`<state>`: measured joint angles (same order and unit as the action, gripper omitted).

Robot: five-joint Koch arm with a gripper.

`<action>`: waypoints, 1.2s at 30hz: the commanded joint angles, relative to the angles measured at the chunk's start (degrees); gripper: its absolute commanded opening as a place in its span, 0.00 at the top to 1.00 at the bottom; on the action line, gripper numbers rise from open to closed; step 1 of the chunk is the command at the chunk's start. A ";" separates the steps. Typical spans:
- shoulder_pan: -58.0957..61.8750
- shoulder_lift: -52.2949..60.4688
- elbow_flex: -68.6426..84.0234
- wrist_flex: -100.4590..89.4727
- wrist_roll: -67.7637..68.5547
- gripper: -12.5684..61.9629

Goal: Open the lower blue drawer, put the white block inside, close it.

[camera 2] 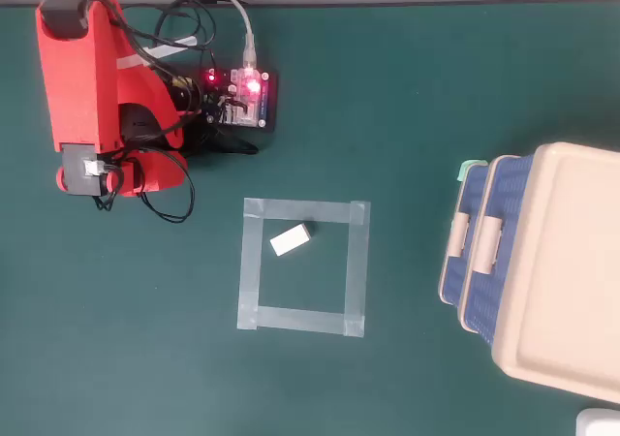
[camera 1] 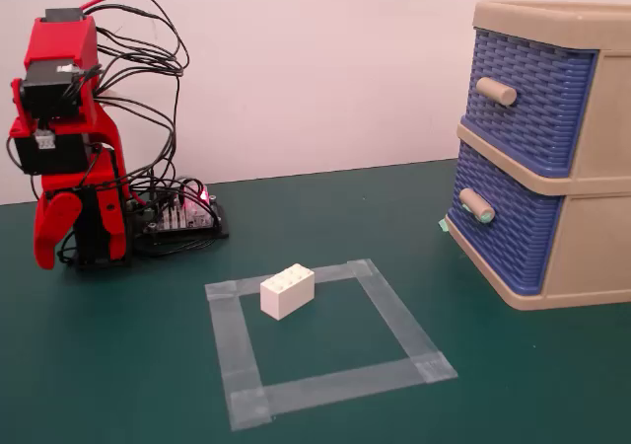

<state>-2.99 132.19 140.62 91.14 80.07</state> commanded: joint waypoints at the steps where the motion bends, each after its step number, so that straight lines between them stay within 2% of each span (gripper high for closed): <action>1: -0.53 2.46 2.02 3.25 0.53 0.37; 11: -0.35 2.55 1.41 3.69 0.97 0.37; 15: -0.18 2.20 -18.02 8.17 2.29 0.38; 18: -2.29 -2.99 -29.44 6.77 13.27 0.38; 20: -11.95 -7.82 -32.96 3.08 25.66 0.38; 22: -30.59 -10.28 -36.30 -3.78 42.80 0.38; 26: -55.81 -19.60 -39.81 -28.21 68.73 0.38; 32: -71.28 -28.21 -41.40 -56.87 82.88 0.38; 36: -75.32 -36.74 -36.56 -76.82 92.55 0.38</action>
<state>-77.52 96.68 104.77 24.35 166.03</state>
